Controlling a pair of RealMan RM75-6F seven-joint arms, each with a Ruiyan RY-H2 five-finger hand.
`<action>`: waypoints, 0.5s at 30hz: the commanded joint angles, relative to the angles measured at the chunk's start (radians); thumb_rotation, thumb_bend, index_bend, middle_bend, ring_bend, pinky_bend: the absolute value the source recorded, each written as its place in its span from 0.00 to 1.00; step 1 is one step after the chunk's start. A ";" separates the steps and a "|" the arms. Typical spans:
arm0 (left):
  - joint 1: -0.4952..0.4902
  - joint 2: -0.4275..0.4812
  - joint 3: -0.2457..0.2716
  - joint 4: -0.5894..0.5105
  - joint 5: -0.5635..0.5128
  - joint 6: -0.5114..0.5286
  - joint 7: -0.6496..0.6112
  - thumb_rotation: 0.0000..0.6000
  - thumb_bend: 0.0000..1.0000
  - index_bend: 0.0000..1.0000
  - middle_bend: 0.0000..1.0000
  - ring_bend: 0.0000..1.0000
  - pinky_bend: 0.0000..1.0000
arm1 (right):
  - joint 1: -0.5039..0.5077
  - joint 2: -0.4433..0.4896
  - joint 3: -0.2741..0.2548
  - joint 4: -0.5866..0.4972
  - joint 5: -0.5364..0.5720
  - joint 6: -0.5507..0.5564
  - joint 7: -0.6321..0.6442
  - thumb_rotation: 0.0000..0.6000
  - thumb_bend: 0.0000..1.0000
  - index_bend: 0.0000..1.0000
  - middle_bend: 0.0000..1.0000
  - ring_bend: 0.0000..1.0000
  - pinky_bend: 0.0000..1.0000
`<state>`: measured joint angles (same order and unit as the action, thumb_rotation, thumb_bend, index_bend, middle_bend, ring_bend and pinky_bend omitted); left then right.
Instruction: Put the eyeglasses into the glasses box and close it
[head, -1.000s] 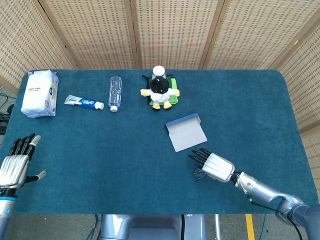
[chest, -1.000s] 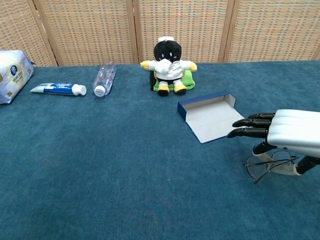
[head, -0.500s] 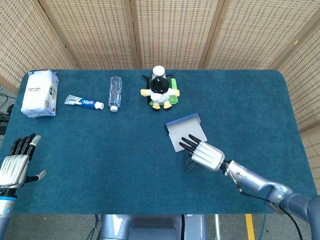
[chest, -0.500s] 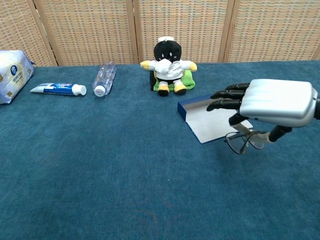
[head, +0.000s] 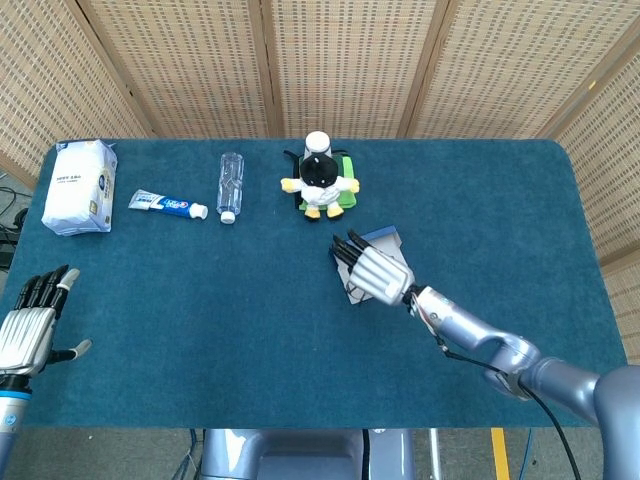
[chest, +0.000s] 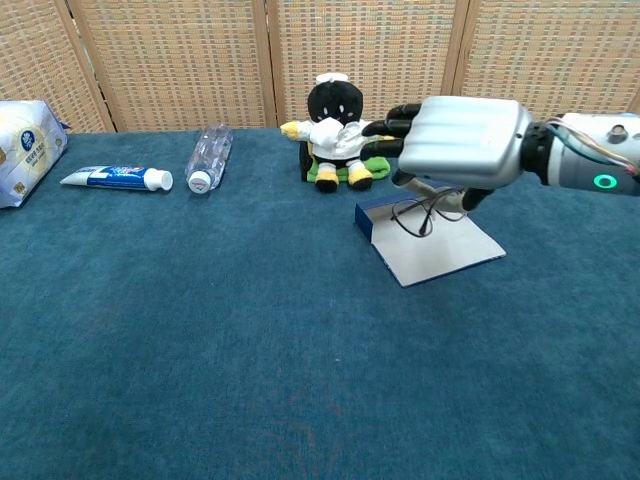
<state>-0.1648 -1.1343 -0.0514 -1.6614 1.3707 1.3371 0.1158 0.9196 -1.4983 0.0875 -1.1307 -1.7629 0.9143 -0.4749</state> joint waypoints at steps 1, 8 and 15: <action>-0.001 0.001 0.001 0.000 0.000 -0.002 -0.003 1.00 0.03 0.00 0.00 0.00 0.00 | 0.040 -0.051 0.040 0.052 0.045 -0.049 -0.065 1.00 0.47 0.59 0.15 0.00 0.14; -0.001 0.005 -0.002 0.001 -0.009 -0.007 -0.014 1.00 0.03 0.00 0.00 0.00 0.00 | 0.084 -0.142 0.050 0.195 0.087 -0.112 -0.162 1.00 0.48 0.59 0.16 0.01 0.14; -0.004 0.011 -0.005 0.005 -0.021 -0.017 -0.029 1.00 0.03 0.00 0.00 0.00 0.00 | 0.093 -0.202 0.022 0.321 0.102 -0.128 -0.171 1.00 0.49 0.59 0.17 0.01 0.14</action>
<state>-0.1682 -1.1237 -0.0561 -1.6570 1.3497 1.3206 0.0871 1.0077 -1.6854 0.1192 -0.8295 -1.6663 0.7916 -0.6427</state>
